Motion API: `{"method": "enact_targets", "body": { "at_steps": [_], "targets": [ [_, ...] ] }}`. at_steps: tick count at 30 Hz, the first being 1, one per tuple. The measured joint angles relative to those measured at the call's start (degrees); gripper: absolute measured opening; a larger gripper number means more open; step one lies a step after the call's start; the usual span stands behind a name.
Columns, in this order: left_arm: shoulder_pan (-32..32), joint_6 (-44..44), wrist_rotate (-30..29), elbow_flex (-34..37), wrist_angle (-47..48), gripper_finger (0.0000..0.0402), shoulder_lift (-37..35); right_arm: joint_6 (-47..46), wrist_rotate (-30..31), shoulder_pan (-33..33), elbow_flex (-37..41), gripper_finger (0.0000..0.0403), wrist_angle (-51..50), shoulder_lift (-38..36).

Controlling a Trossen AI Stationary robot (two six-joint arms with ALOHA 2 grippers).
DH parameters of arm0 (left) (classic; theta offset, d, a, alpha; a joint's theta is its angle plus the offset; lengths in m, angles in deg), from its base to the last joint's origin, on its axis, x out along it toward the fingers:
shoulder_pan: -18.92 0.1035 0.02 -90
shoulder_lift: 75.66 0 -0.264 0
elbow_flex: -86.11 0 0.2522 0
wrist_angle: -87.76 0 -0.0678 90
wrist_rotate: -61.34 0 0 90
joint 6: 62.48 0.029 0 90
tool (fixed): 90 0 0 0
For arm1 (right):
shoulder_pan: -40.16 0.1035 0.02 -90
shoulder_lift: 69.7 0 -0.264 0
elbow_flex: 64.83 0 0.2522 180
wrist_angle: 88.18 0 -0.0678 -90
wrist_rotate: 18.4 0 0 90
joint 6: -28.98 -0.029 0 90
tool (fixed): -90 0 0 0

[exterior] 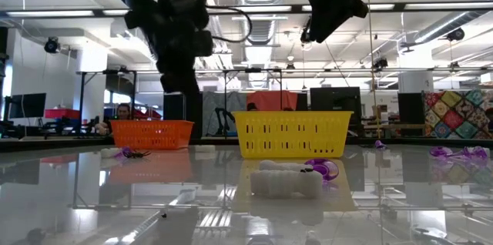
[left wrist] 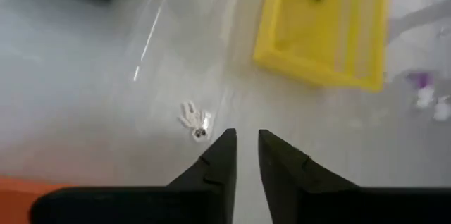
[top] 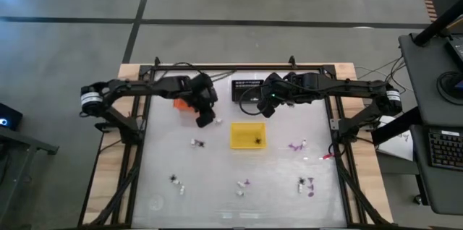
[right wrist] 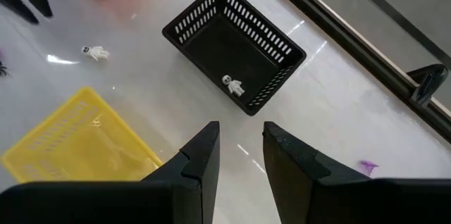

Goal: Sort Halloween decoration
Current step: Put the white skeleton toy into the black bin

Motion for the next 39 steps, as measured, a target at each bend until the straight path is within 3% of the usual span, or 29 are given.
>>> {"method": "enact_targets", "body": {
  "at_steps": [6,11,33,39],
  "targets": [
    [-0.8,0.8,-5.7,-0.1,-1.1,0.0092,5.7,0.0,0.0,0.0,0.0,0.0098,-1.8,0.0],
    [-1.2,0.4,-6.1,-0.6,-2.9,0.0106,9.3,0.0,0.0,0.0,0.0,0.0098,-2.1,0.0],
    [-2.0,-3.5,-11.1,-1.1,-6.1,0.0106,15.7,-2.0,0.0,0.1,0.0,0.0098,-2.5,0.0],
    [-2.2,-3.5,-11.8,-1.0,-6.2,0.0074,15.8,-2.0,0.0,0.1,0.0,0.0098,-2.5,0.0]
  ]
}}
